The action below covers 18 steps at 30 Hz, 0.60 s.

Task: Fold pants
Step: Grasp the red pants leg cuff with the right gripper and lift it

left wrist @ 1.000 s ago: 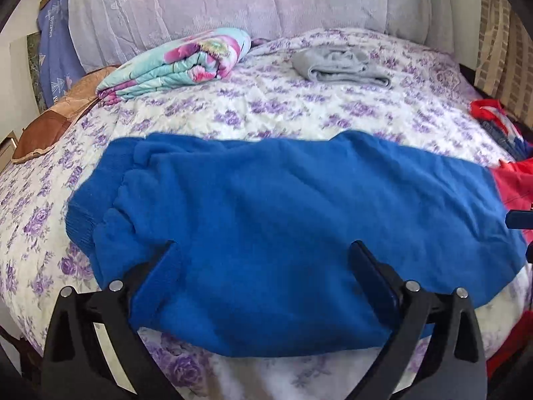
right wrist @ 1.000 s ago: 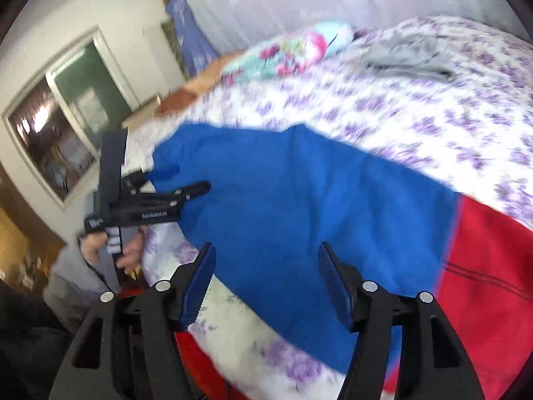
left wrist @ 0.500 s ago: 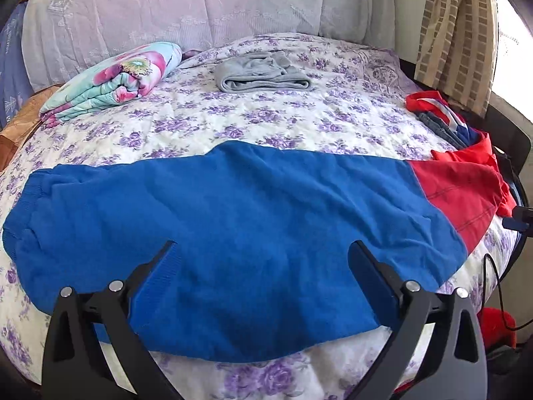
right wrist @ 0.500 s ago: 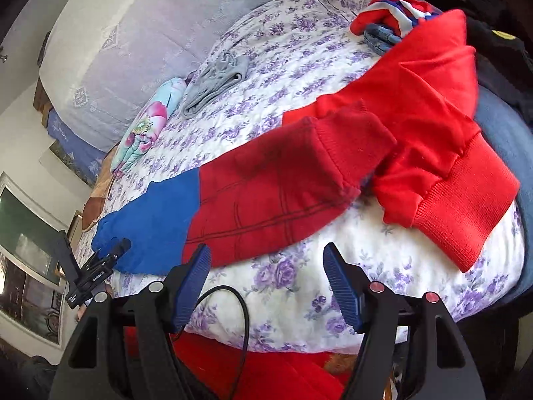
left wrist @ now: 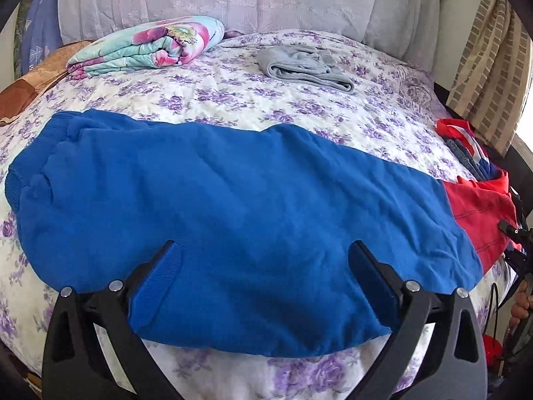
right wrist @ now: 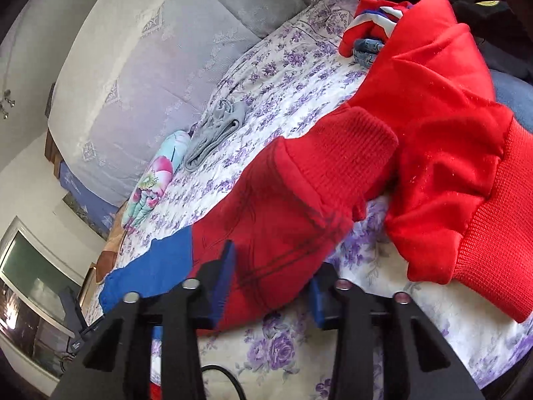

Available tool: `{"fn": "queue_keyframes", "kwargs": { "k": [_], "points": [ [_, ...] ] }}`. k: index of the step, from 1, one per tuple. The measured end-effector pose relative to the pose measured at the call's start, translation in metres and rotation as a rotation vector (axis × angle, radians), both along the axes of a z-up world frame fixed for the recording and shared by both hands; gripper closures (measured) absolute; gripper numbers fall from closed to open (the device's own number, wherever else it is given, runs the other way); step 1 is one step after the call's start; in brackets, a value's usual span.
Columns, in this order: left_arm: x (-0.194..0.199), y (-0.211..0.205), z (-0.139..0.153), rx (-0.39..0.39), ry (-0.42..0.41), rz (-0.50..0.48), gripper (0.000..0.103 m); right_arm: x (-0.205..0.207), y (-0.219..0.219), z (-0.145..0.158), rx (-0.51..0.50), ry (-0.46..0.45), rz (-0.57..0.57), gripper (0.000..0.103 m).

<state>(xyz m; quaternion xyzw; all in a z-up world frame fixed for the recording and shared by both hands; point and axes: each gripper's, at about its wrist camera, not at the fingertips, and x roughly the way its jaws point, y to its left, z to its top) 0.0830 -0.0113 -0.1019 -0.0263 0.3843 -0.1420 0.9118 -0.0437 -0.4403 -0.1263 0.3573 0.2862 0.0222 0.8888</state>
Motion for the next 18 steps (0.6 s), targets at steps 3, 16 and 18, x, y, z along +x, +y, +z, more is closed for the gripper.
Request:
{"fn": "queue_keyframes", "kwargs": {
  "k": [3,16,18],
  "points": [
    [-0.001,0.008,0.002,0.011,-0.014,0.018,0.005,-0.002,0.001,0.019,-0.037,-0.021,-0.008,0.077],
    [-0.011,0.080,0.029,-0.105,-0.085,0.154,0.005,0.041,0.135,0.095,-0.636,-0.130,0.221,0.096],
    [-0.014,0.090,0.030,-0.137,-0.090,0.162,0.005,0.036,0.122,0.093,-0.569,-0.100,0.211,0.091]
  ]
}}
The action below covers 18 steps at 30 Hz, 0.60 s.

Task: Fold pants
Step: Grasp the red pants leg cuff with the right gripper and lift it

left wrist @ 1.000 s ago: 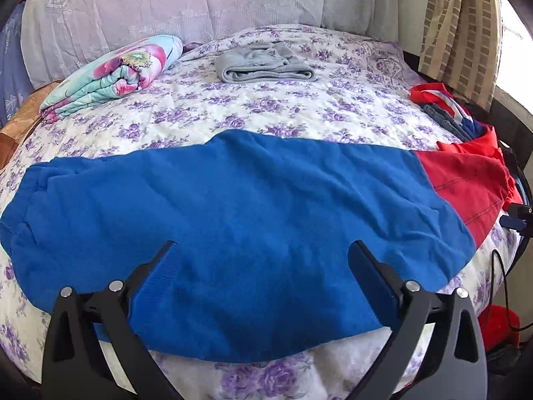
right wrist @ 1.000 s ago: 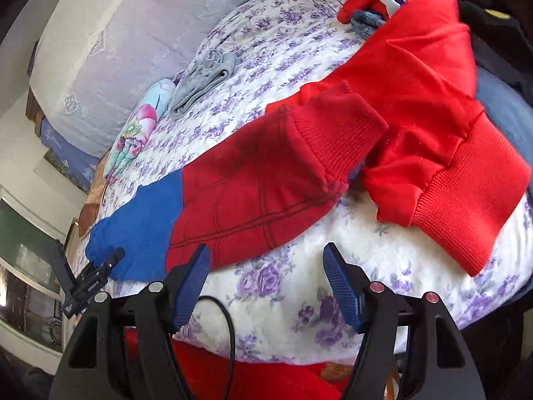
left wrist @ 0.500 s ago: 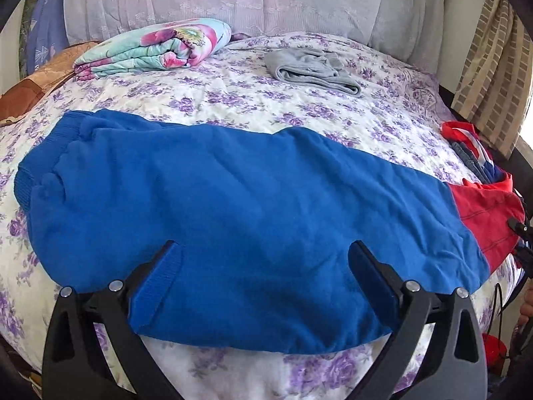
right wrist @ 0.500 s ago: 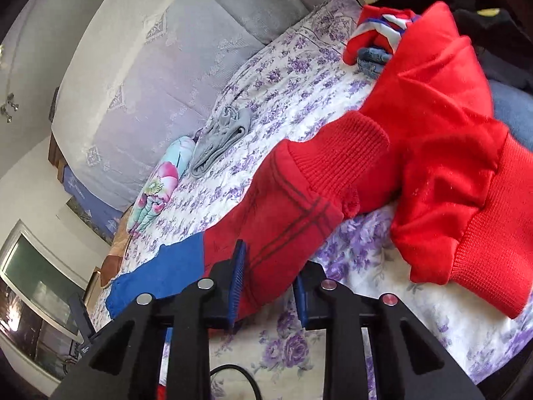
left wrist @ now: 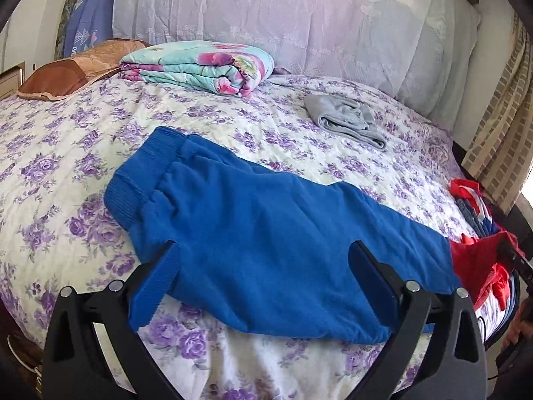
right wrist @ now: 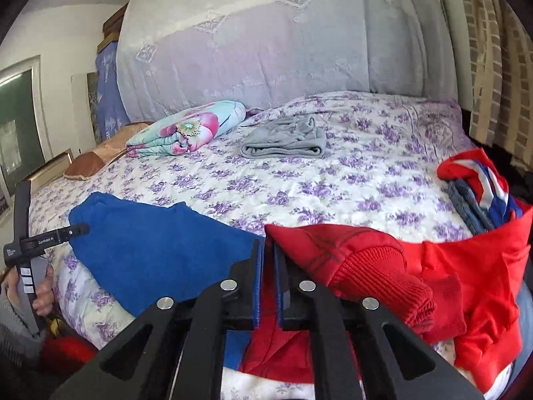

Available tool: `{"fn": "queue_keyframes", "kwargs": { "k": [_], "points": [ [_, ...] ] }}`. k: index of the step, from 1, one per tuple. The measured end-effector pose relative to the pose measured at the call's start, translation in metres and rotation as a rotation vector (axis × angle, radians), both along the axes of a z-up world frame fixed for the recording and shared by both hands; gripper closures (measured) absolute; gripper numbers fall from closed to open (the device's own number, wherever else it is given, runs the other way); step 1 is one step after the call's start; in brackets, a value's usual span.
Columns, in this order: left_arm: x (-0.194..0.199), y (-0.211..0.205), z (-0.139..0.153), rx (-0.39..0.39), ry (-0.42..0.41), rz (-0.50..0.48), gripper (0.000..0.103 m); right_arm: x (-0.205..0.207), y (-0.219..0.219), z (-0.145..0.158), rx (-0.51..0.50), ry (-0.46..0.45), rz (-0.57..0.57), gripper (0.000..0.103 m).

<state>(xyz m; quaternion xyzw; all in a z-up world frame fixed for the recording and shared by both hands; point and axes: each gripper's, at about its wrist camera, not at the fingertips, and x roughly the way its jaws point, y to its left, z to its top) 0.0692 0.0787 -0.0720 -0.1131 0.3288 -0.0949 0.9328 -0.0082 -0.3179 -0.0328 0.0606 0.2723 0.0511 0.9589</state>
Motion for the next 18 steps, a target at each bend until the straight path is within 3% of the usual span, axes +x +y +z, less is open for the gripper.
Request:
{"fn": "queue_keyframes", "kwargs": {
  "k": [2,6,11,15,18],
  "points": [
    [0.001,0.006,-0.001,-0.021,0.002,0.000,0.005,-0.015,-0.026,-0.003,0.147,0.044,-0.052,0.048],
    [0.006,0.007,-0.009,-0.052,0.027,-0.010,0.005,-0.046,-0.069,-0.018,0.310,0.104,-0.186,0.045],
    [0.004,-0.006,-0.012,-0.006,0.029,-0.037,0.005,-0.061,-0.106,-0.056,0.558,0.223,-0.282,0.043],
    [0.004,-0.011,-0.012,-0.003,0.034,-0.045,0.005,-0.064,-0.127,-0.090,0.811,0.221,-0.335,0.037],
    [0.003,-0.012,-0.011,0.000,0.039,-0.047,0.005,-0.054,-0.130,-0.106,0.861,0.203,-0.359,0.034]
  ]
}}
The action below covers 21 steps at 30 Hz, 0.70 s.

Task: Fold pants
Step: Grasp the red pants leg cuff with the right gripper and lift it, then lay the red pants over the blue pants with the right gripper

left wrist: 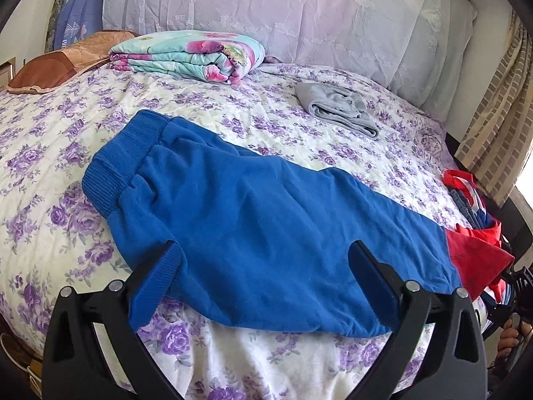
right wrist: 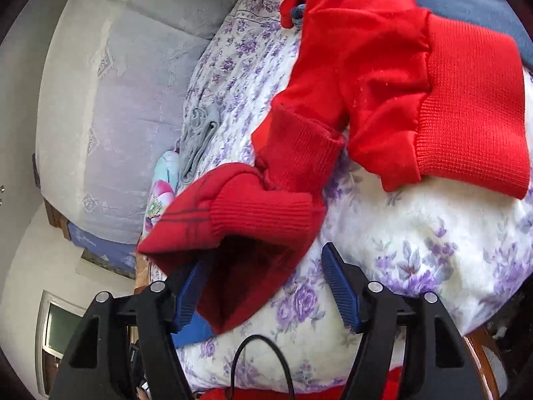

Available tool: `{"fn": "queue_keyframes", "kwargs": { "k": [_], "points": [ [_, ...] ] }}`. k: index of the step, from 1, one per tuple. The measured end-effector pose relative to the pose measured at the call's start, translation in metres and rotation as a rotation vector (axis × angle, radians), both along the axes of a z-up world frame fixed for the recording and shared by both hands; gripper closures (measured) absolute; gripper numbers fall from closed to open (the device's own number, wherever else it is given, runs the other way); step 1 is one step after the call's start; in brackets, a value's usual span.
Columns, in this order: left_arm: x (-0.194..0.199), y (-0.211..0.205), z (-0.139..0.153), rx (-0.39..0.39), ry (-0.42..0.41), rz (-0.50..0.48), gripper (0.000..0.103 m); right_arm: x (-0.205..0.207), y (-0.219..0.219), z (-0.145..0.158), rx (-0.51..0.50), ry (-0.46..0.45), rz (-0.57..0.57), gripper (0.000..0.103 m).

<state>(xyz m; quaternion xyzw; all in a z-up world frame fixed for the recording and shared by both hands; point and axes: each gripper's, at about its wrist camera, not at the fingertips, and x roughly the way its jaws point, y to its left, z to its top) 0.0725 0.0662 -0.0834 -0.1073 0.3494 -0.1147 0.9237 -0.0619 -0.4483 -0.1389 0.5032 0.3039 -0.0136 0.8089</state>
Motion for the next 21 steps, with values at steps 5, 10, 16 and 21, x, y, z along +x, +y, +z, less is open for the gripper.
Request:
{"fn": "queue_keyframes", "kwargs": {
  "k": [5,10,16,21],
  "points": [
    [-0.001,-0.001,0.001,-0.004,-0.001,-0.003,0.005,0.009,0.011,0.008,-0.031,-0.095,-0.012,0.029],
    [-0.003,0.001,0.004,-0.008,-0.003,-0.009,0.005,0.015,0.017,0.020,-0.182,-0.126,-0.010,0.085],
    [-0.003,0.010,0.008,-0.024,-0.009,0.008,0.005,0.041,0.064,0.084,-0.516,-0.235,0.096,0.087],
    [-0.004,0.020,0.013,-0.033,-0.026,0.030,0.005,0.085,0.160,0.124,-0.816,-0.348,0.365,0.087]
  ]
}}
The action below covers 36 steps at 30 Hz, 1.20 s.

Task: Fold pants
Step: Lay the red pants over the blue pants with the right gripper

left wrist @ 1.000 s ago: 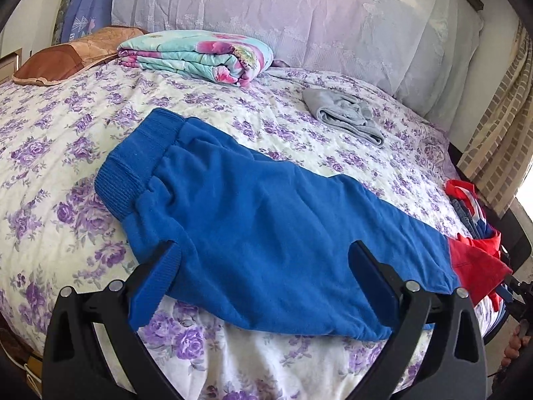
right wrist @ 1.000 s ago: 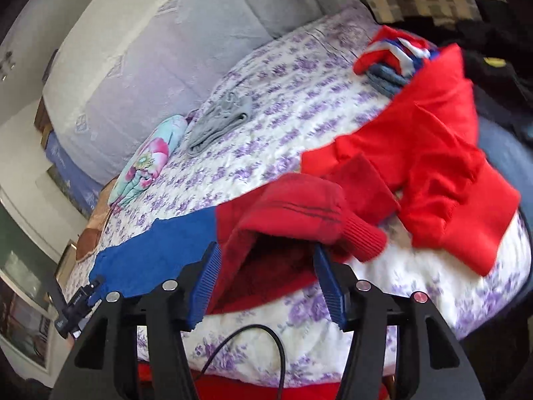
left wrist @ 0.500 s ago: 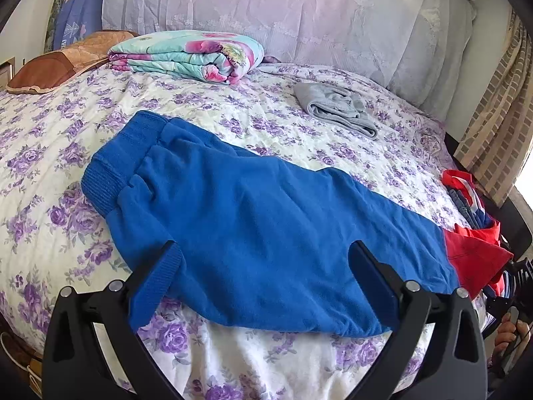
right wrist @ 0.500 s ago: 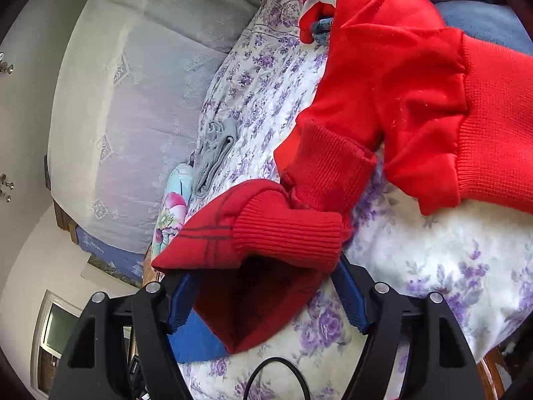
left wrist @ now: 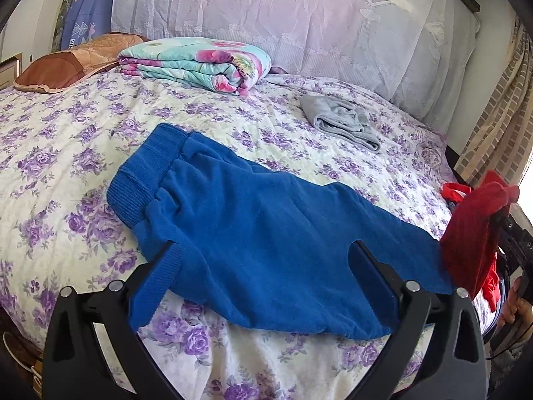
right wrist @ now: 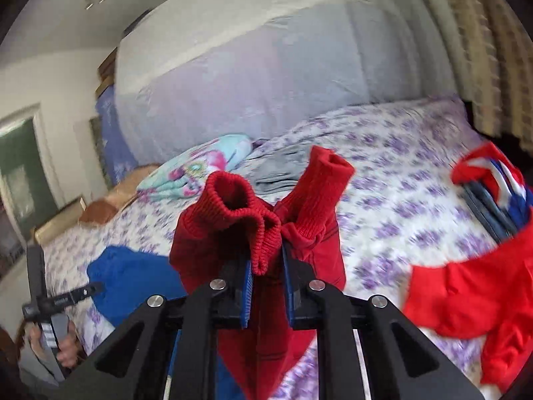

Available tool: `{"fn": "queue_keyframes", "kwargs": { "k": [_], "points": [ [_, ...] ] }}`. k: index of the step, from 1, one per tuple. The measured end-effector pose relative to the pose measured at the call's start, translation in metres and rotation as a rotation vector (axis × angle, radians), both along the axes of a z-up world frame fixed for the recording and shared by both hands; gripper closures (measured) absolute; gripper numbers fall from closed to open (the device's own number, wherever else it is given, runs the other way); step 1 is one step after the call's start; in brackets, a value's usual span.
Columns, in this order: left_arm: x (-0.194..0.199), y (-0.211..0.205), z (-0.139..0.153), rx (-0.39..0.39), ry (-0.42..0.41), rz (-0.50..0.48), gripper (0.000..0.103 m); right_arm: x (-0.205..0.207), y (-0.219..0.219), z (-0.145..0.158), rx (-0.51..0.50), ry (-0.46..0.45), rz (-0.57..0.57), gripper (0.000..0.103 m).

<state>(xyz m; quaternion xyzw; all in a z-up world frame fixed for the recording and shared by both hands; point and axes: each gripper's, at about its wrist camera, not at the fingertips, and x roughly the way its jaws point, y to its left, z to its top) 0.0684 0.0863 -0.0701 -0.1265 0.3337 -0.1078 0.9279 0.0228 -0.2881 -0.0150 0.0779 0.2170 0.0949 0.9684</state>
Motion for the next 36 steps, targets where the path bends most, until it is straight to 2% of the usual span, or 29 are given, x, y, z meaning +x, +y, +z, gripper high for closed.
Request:
{"fn": "queue_keyframes", "kwargs": {
  "k": [2,5,7,9,10,11,13,16,17,19,21,25,28,31,32,34,36],
  "points": [
    [-0.001,0.004,0.002,-0.009,-0.004,0.009,0.005,0.020,0.047,-0.006,-0.102,0.038,0.137,0.087],
    [-0.004,0.009,0.006,-0.015,-0.015,0.016,0.005,0.043,0.103,-0.040,-0.230,0.168,0.302,0.087],
    [-0.005,0.011,0.007,-0.014,-0.019,0.018,0.005,0.050,0.121,-0.064,-0.310,0.226,0.325,0.086],
    [-0.004,0.013,0.005,-0.021,-0.015,0.019,0.005,0.045,0.130,-0.076,-0.372,0.236,0.333,0.070],
    [-0.003,0.014,0.004,-0.027,-0.009,0.019,0.005,0.042,0.134,-0.076,-0.405,0.242,0.346,0.055],
    [-0.001,0.015,0.002,-0.031,-0.003,0.021,0.005,0.033,0.137,-0.075,-0.429,0.219,0.346,0.051],
    [0.001,0.015,-0.001,-0.032,0.006,0.022,0.005,0.020,0.138,-0.062,-0.462,0.140,0.332,0.051],
    [0.002,0.015,-0.003,-0.028,0.009,0.020,0.005,0.006,0.129,-0.038,-0.381,0.055,0.334,0.051],
    [0.002,0.014,-0.003,-0.026,0.010,0.020,0.005,0.008,0.126,-0.033,-0.352,0.057,0.328,0.051],
    [0.002,0.015,-0.003,-0.025,0.011,0.022,0.005,0.017,0.126,-0.034,-0.317,0.095,0.332,0.052],
    [0.002,0.015,-0.003,-0.029,0.011,0.022,0.005,0.020,0.135,-0.044,-0.288,0.160,0.386,0.056],
    [0.002,0.017,-0.004,-0.033,0.013,0.029,0.005,0.033,0.164,-0.062,-0.309,0.246,0.455,0.057],
    [0.004,0.016,-0.007,-0.029,0.023,0.033,0.005,0.056,0.190,-0.066,-0.281,0.262,0.470,0.051],
    [0.004,0.020,-0.006,-0.033,0.021,0.038,0.005,0.066,0.212,-0.066,-0.207,0.290,0.575,0.048],
    [0.004,0.023,-0.005,-0.035,0.019,0.041,0.005,0.065,0.211,-0.063,-0.184,0.280,0.584,0.048],
    [0.004,0.028,-0.005,-0.047,0.020,0.047,0.005,0.053,0.196,-0.049,-0.165,0.197,0.553,0.048],
    [0.004,0.033,-0.005,-0.063,0.018,0.054,0.005,0.042,0.170,-0.038,-0.143,0.182,0.514,0.048]
  ]
}}
